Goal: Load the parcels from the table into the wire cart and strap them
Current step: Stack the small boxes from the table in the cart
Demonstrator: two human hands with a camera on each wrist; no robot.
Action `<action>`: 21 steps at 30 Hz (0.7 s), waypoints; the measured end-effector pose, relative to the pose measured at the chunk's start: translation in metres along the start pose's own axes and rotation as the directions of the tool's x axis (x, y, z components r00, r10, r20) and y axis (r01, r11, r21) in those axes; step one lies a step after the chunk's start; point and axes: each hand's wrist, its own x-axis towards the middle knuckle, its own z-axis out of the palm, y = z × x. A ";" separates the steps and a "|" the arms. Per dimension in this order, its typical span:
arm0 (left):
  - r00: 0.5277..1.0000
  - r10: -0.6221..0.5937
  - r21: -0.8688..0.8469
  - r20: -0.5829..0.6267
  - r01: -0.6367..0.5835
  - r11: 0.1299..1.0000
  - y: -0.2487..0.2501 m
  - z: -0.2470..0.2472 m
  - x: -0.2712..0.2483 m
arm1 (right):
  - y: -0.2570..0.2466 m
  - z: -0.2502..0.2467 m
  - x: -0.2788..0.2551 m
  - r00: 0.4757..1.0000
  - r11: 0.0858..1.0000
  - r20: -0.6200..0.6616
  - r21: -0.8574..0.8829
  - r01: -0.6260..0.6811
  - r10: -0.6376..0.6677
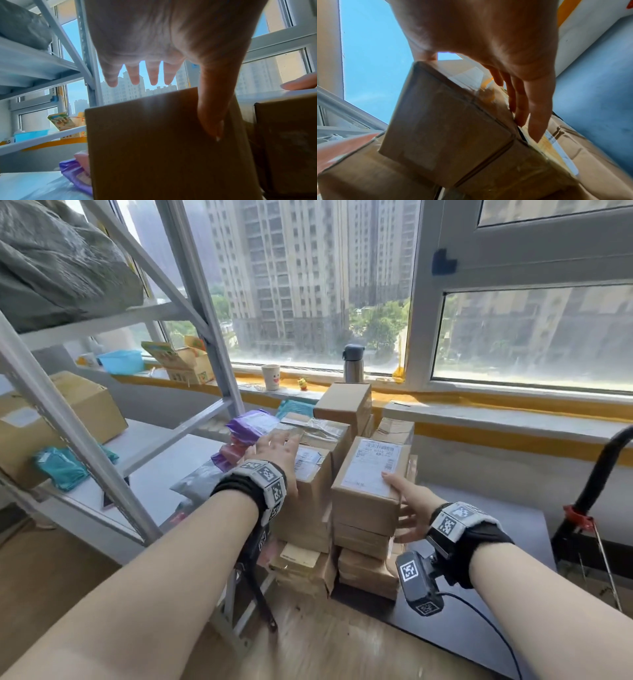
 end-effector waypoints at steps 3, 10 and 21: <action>0.993 0.062 0.057 0.096 -0.068 0.996 0.007 -0.001 0.016 | 0.000 -0.005 0.002 0.999 0.998 0.027 0.050 -0.026 0.025; 0.990 0.113 0.157 0.085 -0.125 0.980 0.013 0.002 0.018 | 0.008 -0.008 0.002 0.999 0.989 0.037 0.144 -0.037 0.032; 0.991 0.129 0.059 0.026 -0.130 0.990 0.006 0.008 -0.011 | 0.016 -0.004 -0.034 0.994 0.963 -0.077 0.255 0.089 -0.072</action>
